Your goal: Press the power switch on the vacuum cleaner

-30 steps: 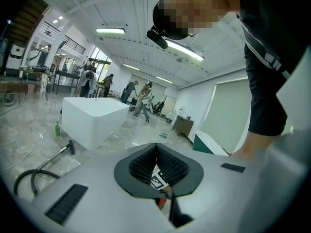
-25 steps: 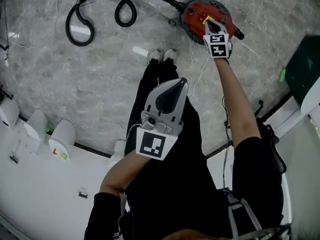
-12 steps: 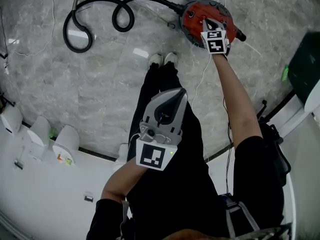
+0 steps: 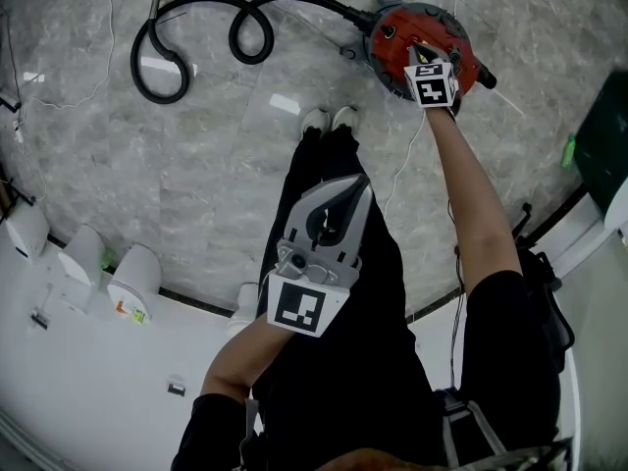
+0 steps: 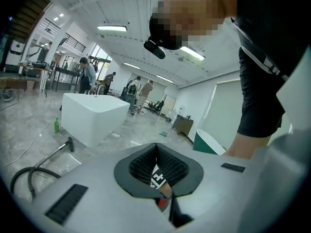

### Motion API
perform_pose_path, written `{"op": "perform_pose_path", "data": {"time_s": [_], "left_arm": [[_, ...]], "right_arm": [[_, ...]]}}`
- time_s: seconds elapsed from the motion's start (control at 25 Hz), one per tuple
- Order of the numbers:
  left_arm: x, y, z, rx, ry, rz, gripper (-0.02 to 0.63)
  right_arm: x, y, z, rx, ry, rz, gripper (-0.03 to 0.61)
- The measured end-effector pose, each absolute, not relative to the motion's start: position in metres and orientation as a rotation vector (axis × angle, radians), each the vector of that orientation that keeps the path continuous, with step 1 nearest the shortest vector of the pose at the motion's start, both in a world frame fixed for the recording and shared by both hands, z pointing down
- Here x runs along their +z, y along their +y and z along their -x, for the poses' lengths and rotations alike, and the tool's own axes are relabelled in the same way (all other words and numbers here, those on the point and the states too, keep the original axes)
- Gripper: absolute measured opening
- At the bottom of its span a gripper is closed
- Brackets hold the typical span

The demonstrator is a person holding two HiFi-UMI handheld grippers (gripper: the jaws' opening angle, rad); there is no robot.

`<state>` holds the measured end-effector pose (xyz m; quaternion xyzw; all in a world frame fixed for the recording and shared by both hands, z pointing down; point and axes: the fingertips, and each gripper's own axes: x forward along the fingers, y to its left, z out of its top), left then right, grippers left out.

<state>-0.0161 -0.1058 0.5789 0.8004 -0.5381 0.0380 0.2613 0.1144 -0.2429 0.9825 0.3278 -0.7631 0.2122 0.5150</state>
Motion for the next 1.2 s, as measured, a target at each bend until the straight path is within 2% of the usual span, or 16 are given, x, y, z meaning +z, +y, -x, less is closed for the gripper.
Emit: {"op": "perform_pose_path", "data": {"time_s": [0.76,1.2], "left_arm": [[0.591,-0.101,0.035,0.053,-1.553,-2.118,0.018],[0.594,-0.103,0.042,0.045,-1.591,-2.098,0.018]], "right_arm": [[1.023,-0.258,-0.126,0.573,-1.753,-0.784,0.020],[1.026,-0.259,-0.126,0.444,-1.728,-0.649,0.020]]}}
